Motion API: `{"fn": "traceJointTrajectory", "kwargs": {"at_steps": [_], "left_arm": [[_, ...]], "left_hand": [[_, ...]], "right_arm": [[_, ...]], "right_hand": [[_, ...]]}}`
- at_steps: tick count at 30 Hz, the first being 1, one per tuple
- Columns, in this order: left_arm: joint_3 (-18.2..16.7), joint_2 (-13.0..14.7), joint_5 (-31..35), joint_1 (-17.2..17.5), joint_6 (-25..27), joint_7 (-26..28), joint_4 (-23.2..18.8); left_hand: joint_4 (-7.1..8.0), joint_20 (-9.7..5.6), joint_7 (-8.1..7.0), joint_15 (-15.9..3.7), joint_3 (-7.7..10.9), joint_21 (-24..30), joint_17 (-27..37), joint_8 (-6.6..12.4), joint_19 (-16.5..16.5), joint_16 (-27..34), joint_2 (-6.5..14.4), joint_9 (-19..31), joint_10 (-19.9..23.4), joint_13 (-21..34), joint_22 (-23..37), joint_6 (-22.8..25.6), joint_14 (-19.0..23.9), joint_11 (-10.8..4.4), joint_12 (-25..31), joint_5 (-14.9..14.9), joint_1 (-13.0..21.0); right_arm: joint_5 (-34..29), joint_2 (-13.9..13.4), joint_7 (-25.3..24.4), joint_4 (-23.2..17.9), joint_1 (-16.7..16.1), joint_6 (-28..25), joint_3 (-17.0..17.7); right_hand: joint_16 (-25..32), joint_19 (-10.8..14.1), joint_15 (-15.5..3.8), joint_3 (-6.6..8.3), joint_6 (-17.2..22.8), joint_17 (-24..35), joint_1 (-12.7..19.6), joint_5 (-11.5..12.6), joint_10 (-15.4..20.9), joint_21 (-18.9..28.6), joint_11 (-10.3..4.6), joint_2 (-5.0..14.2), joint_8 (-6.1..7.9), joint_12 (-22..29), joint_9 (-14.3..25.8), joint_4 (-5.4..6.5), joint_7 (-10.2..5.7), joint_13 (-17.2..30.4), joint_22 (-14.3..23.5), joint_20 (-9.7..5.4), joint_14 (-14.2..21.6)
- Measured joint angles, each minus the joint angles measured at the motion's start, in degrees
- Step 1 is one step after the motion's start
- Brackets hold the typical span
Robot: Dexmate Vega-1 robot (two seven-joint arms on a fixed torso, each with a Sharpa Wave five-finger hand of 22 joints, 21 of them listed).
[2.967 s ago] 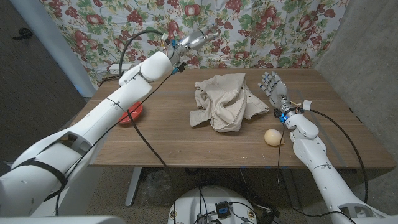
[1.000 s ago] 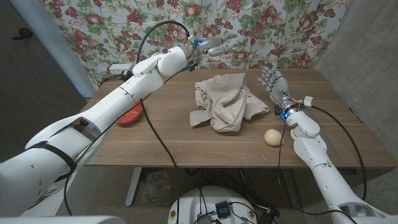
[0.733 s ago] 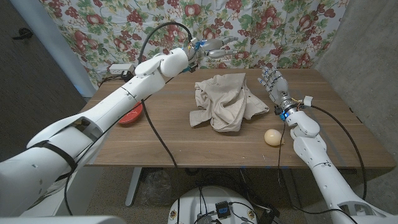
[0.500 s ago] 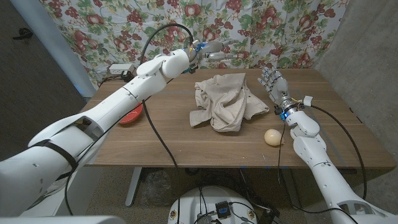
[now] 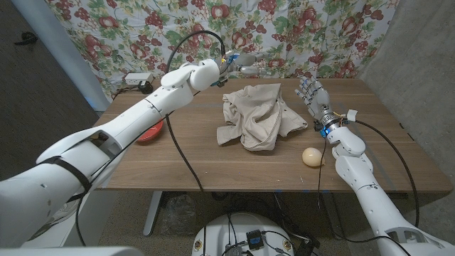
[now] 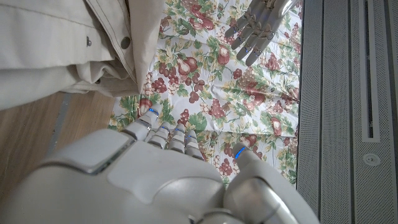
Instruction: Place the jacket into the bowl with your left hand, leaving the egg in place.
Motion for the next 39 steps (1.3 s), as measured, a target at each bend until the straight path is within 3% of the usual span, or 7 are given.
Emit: {"fn": "traceJointTrajectory", "kwargs": {"at_steps": [20, 39], "left_arm": [[2.0, -0.6, 1.1, -0.6, 0.1, -1.3, 1.4], [3.1, -0.7, 1.4, -0.3, 0.5, -2.2, 2.3]], "left_hand": [[-1.27, 0.0, -0.39, 0.0, -0.47, -0.2, 0.0, 0.02, 0.0, 0.0, -1.5, 0.0, 0.3, 0.0, 0.0, -0.8, 0.0, -0.3, 0.0, 0.2, 0.9], [-1.74, -0.06, -0.39, 0.0, -0.63, -0.4, 0.0, 0.02, 0.5, 0.0, -1.5, 0.0, 0.3, 0.0, 0.3, -0.8, 0.0, -0.3, 0.0, 0.2, 0.9]], "right_arm": [[0.4, -0.2, 0.4, 0.3, 0.0, 0.2, 0.3], [0.6, -0.2, 1.0, 0.3, -0.1, 0.4, 0.4]], "right_hand": [[0.0, 0.0, 0.0, 0.0, 0.0, 0.0, 0.0, 0.0, 0.0, 0.0, 0.0, 0.0, 0.0, 0.0, 0.0, 0.0, 0.0, 0.0, 0.0, 0.0, 0.0], [0.0, 0.2, 0.0, 0.4, 0.0, 0.0, 0.0, 0.0, 0.0, 0.0, 0.0, 0.0, 0.0, 0.0, 0.0, -0.07, 0.0, 0.0, 0.0, 0.22, 0.0]]}}
